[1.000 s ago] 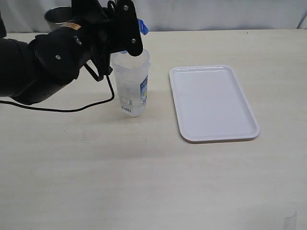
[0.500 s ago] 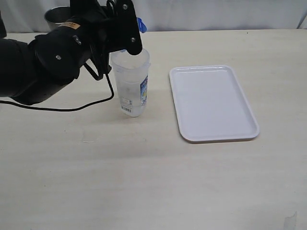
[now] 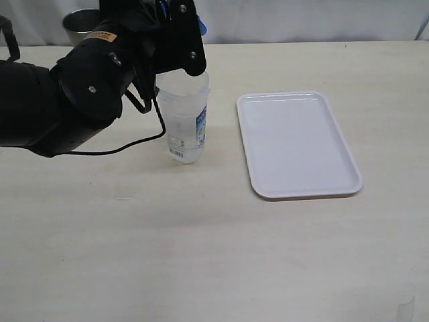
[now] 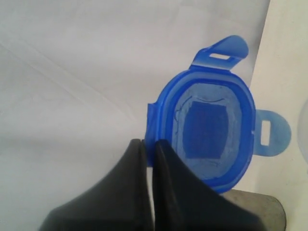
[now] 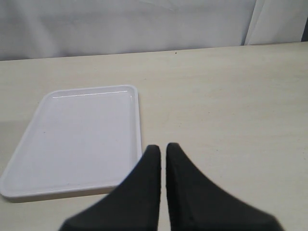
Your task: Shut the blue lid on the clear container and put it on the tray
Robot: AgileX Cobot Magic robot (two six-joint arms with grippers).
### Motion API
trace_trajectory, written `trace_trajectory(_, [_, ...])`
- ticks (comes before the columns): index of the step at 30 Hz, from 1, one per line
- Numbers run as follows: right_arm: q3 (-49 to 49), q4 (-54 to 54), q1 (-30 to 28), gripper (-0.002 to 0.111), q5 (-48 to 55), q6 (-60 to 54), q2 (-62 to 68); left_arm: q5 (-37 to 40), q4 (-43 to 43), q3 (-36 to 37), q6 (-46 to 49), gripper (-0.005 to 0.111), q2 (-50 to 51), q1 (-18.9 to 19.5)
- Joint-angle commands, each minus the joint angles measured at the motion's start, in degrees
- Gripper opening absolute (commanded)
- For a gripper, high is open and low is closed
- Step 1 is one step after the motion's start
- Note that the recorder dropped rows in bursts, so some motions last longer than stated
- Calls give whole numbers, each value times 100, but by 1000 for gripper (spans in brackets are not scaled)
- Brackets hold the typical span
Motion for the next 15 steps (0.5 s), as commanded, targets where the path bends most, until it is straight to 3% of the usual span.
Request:
trace_trajectory(1, [12,-49,-23,4,-15,-47,-8,33,-110,-46,187,0,-45,-60])
trace_trajectory(15, [12,-49,-23,4,-15,-47,-8,417,-288,-46,187,0,-45,-60])
